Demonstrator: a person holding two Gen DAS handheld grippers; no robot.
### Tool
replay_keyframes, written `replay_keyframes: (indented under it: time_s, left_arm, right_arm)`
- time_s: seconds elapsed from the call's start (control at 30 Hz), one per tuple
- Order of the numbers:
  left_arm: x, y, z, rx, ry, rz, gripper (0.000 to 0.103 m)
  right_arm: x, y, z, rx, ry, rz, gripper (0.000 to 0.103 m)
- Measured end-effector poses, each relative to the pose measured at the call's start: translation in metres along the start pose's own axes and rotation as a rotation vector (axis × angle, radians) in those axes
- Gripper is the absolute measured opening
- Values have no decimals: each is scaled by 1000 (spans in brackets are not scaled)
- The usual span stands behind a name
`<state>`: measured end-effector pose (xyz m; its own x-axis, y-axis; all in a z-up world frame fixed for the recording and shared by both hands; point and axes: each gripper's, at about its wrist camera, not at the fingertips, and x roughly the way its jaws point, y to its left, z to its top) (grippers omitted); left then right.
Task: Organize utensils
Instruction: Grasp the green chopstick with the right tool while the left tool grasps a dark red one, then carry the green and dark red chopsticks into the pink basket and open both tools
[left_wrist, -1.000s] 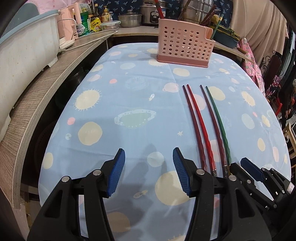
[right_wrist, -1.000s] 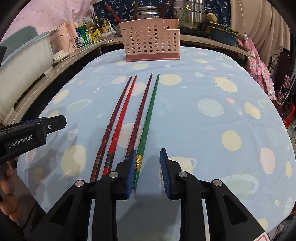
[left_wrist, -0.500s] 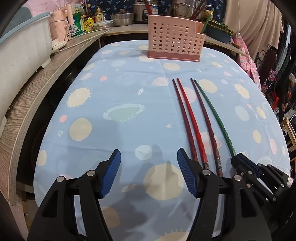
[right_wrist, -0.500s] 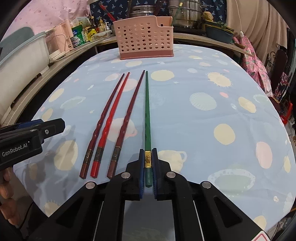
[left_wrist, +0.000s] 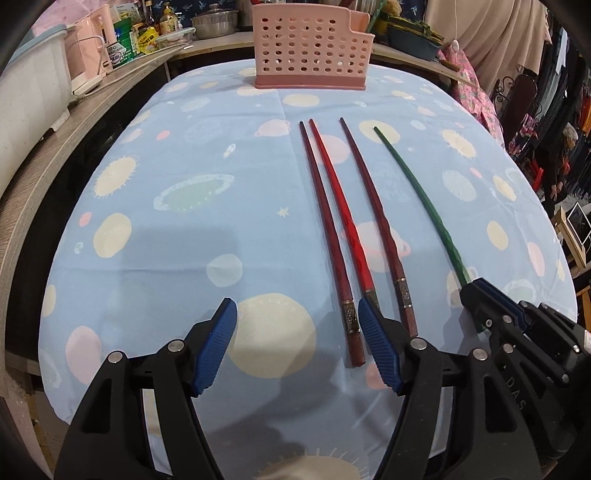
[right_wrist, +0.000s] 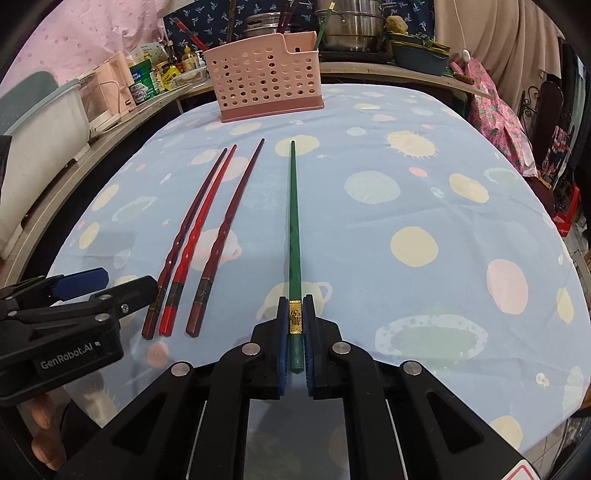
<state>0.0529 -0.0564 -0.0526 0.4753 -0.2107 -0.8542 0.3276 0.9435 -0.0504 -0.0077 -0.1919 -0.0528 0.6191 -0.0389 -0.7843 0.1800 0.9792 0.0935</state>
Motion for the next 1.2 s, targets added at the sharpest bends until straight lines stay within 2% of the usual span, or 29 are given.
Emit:
replay_keyframes:
  time_s: [0.27,0.37,0.43,0.47,0.53,0.83,1.2]
  left_arm:
    - [6,-3,-3,18,-1,22,62]
    - [5,1,-2,15,-7,26,49]
    - [4,4,-1,5,-8,19,30]
    - [4,7,0,-2,-5,13,26]
    - [4,10,1,-15,1,-4,8]
    - [-4,23,6,-61,-5,-28,7]
    - [-47,49,34,-113,-95,-35,7]
  right_arm:
    - [0,0,0,4,0,4,7]
    - [0,0,0,3,0,4,7]
    - [0,0,0,3,0,4,7]
    - [0,0,0,2,0,3,7]
    - [0,0,0,3,0,4,7]
    - [-6,-3,2,16,-7,2,7]
    - [-46,-17,36,72,-114,28,7]
